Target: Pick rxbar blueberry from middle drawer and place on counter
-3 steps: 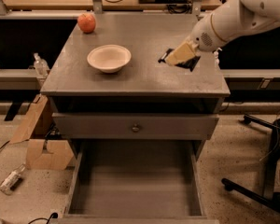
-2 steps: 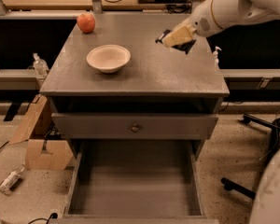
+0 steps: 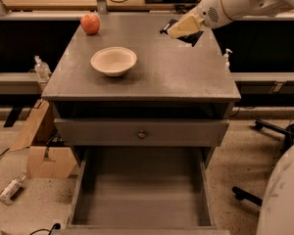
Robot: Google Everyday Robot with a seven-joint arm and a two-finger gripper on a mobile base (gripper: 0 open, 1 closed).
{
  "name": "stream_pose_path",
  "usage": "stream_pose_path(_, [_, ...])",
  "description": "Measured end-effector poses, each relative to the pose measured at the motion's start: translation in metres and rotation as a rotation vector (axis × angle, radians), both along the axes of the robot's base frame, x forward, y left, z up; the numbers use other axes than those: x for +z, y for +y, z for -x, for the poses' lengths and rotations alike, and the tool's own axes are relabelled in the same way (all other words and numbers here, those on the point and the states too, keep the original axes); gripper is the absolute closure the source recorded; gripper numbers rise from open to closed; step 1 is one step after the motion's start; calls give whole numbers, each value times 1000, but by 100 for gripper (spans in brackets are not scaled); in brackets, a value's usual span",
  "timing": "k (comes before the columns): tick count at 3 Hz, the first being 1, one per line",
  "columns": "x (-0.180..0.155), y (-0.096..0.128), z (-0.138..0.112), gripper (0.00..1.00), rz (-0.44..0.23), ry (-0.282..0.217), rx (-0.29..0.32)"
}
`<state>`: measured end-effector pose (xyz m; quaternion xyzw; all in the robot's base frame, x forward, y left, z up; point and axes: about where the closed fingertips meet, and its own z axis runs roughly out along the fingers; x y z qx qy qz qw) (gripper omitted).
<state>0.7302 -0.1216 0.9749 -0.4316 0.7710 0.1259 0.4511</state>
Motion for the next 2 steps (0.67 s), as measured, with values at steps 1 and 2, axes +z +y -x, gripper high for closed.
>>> stream_pose_path(1, [-1, 2, 0, 37, 0, 2, 3])
stream_pose_path(2, [-3, 5, -1, 13, -1, 5, 7])
